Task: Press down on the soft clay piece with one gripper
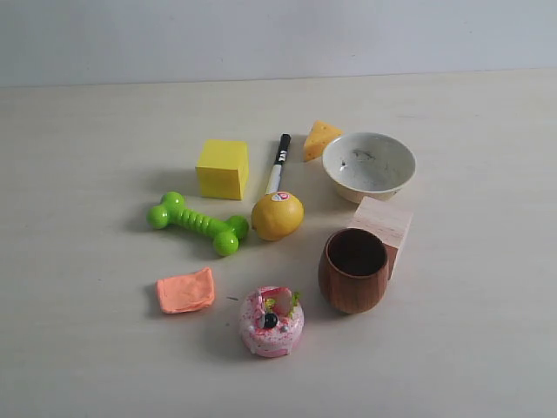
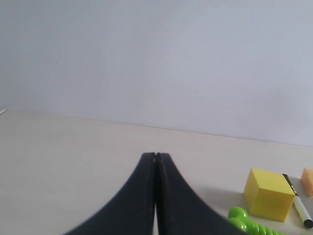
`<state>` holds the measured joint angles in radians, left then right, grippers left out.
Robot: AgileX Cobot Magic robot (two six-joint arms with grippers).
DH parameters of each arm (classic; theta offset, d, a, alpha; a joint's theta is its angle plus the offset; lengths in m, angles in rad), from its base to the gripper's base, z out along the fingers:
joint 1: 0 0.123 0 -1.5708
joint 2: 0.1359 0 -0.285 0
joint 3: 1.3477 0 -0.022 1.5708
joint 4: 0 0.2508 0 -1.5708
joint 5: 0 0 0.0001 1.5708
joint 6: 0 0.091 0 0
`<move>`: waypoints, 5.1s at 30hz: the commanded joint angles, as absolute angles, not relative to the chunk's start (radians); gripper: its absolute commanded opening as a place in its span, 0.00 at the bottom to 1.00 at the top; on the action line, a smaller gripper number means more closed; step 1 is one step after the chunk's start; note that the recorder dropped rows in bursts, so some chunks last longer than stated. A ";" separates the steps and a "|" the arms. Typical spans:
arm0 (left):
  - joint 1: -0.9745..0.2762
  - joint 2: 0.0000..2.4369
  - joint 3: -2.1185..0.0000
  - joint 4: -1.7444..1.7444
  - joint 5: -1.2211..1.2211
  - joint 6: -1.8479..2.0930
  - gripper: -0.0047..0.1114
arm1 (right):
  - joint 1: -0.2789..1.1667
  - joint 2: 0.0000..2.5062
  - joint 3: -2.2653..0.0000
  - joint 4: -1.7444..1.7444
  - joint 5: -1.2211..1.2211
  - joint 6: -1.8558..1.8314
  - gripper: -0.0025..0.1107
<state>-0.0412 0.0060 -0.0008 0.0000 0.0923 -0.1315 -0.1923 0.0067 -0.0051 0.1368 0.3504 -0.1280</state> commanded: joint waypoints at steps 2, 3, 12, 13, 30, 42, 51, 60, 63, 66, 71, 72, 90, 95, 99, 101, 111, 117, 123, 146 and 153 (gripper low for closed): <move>-0.039 0.000 0.000 -0.010 0.073 -0.130 0.04 | -0.197 0.000 0.000 0.132 0.338 -0.129 0.02; -0.039 0.000 0.000 -0.010 0.073 -0.137 0.04 | -0.197 0.000 0.000 0.132 0.338 -0.129 0.02; -0.039 0.064 -0.167 -0.014 0.102 -0.212 0.04 | -0.197 0.000 0.000 0.132 0.338 -0.129 0.02; -0.039 0.102 -0.207 -0.014 0.126 -0.205 0.04 | -0.197 0.000 0.000 0.132 0.338 -0.131 0.02; -0.350 0.905 -0.846 -0.384 0.693 0.478 0.04 | -0.197 0.000 0.000 0.132 0.341 -0.131 0.02; -0.350 1.380 -1.038 -0.620 0.931 0.640 0.04 | -0.197 0.000 0.000 0.132 0.341 -0.131 0.02; -0.350 1.380 -1.038 -0.642 0.920 0.648 0.04 | -0.197 0.000 0.000 0.132 0.341 -0.131 0.02; -0.350 1.429 -1.042 -0.600 0.891 0.469 0.04 | -0.197 0.000 0.000 0.132 0.341 -0.131 0.02; -0.367 1.484 -1.090 -0.438 0.936 0.311 0.04 | -0.197 0.000 0.000 0.132 0.341 -0.131 0.02; -0.443 1.576 -1.195 -0.291 1.012 0.169 0.04 | -0.197 0.000 0.000 0.132 0.341 -0.131 0.02; -0.545 1.763 -1.294 -0.262 1.085 0.150 0.04 | -0.197 0.000 0.000 0.132 0.341 -0.131 0.02; -0.549 1.782 -1.298 -0.248 1.080 0.150 0.04 | -0.197 0.000 0.000 0.132 0.341 -0.131 0.02; -0.559 1.955 -1.295 -0.221 1.041 0.150 0.04 | -0.197 0.000 0.000 0.132 0.339 -0.129 0.02; -0.598 1.955 -1.246 -0.218 0.968 0.120 0.04 | -0.197 0.000 0.000 0.132 0.339 -0.129 0.02; -0.601 1.955 -1.231 -0.214 0.952 0.089 0.04 | -0.197 0.000 0.000 0.132 0.339 -0.130 0.02; -0.601 1.955 -1.231 -0.191 0.956 0.063 0.04 | -0.197 0.000 0.000 0.132 0.339 -0.130 0.02; -0.607 1.955 -1.201 -0.156 0.934 0.045 0.04 | -0.197 0.000 0.000 0.132 0.339 -0.130 0.02; -0.607 1.955 -1.116 -0.133 0.870 0.045 0.04 | -0.197 0.000 0.000 0.132 0.339 -0.130 0.02; -0.607 1.955 -1.111 -0.142 0.849 0.049 0.04 | -0.197 0.000 0.000 0.132 0.339 -0.130 0.02; -0.609 2.014 -1.116 -0.190 0.815 0.093 0.04 | -0.197 0.000 0.000 0.132 0.339 -0.130 0.02; -0.609 2.064 -1.116 -0.183 0.829 0.091 0.04 | -0.197 0.000 0.000 0.132 0.339 -0.130 0.02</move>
